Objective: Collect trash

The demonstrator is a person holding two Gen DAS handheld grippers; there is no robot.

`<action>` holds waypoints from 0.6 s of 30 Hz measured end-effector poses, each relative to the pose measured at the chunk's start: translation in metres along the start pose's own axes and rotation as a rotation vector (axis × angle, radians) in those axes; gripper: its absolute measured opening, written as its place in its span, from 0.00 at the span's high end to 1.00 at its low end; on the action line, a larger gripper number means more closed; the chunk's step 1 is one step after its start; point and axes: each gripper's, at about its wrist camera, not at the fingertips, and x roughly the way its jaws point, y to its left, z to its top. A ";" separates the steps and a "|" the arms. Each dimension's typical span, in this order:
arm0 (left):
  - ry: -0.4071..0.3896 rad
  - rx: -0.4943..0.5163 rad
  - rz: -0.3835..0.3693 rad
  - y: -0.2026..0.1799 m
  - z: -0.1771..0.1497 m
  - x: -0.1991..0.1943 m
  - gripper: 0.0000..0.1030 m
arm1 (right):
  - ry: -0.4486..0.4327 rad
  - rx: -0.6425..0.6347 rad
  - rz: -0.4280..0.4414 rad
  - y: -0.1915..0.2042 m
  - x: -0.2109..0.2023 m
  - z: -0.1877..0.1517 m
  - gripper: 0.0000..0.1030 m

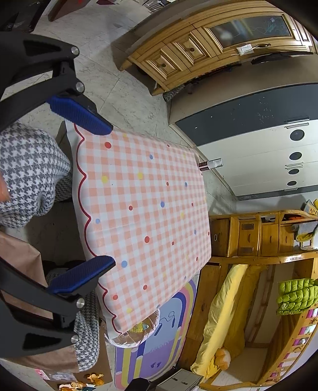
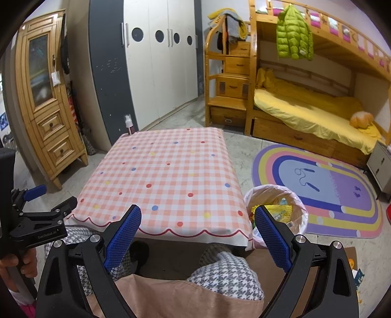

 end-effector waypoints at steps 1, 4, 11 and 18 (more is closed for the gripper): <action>-0.001 -0.003 -0.003 0.001 0.001 0.000 0.07 | 0.000 -0.002 0.001 0.001 0.000 0.000 0.10; 0.001 -0.009 -0.013 0.001 0.001 0.000 0.07 | 0.003 -0.010 0.001 0.004 0.002 0.000 0.10; 0.006 -0.009 -0.021 -0.002 0.001 0.002 0.07 | 0.012 -0.012 0.001 0.006 0.005 -0.001 0.10; 0.006 -0.008 -0.019 -0.002 0.001 0.002 0.07 | 0.016 -0.014 0.005 0.008 0.008 -0.001 0.10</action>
